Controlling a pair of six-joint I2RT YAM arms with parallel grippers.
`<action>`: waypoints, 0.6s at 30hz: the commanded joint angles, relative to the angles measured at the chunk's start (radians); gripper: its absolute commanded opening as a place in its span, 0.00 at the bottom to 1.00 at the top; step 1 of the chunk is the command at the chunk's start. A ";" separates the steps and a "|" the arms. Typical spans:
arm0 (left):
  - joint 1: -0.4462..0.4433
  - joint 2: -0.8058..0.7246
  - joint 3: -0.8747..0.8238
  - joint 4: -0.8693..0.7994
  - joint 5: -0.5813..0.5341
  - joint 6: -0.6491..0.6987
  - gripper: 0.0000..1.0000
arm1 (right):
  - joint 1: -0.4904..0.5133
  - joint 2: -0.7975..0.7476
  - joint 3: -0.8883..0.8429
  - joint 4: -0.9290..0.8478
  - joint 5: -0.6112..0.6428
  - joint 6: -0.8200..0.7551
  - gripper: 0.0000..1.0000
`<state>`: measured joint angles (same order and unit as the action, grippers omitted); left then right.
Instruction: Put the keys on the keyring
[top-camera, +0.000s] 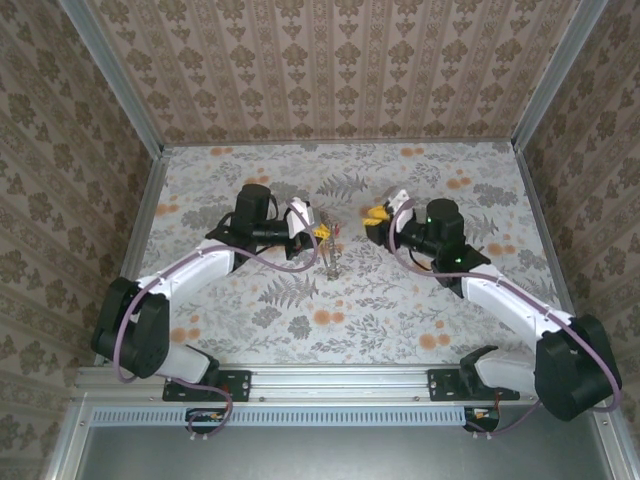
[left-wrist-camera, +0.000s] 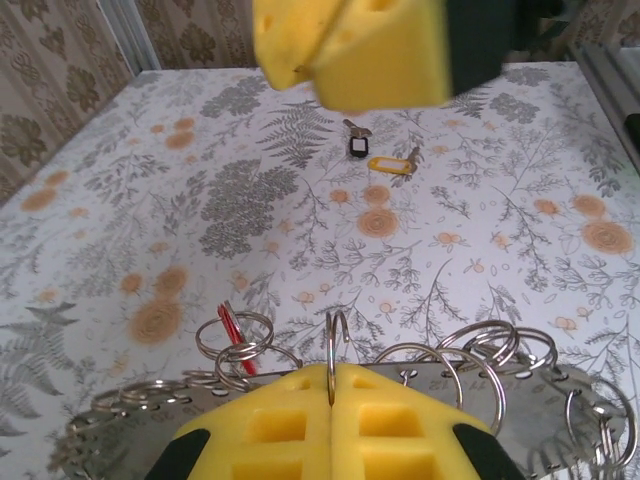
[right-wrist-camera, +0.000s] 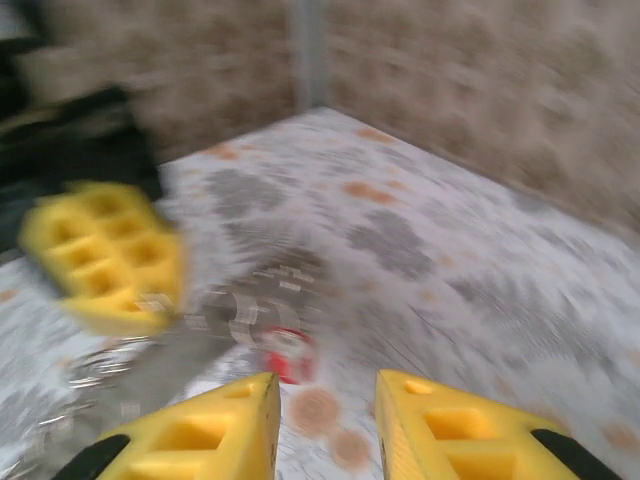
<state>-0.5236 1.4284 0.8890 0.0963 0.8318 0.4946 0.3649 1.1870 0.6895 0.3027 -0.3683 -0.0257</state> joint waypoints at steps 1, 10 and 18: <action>-0.004 -0.031 -0.016 0.030 -0.005 0.022 0.00 | -0.046 -0.018 0.083 -0.335 0.393 0.319 0.21; -0.003 -0.035 -0.068 0.139 0.094 -0.111 0.00 | -0.315 0.000 0.147 -0.814 0.464 0.576 0.27; -0.004 -0.030 -0.095 0.191 0.118 -0.164 0.00 | -0.464 0.126 0.129 -0.891 0.404 0.572 0.30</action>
<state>-0.5232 1.4220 0.7971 0.2192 0.8936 0.3721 -0.0757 1.2743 0.8268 -0.5060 0.0383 0.5137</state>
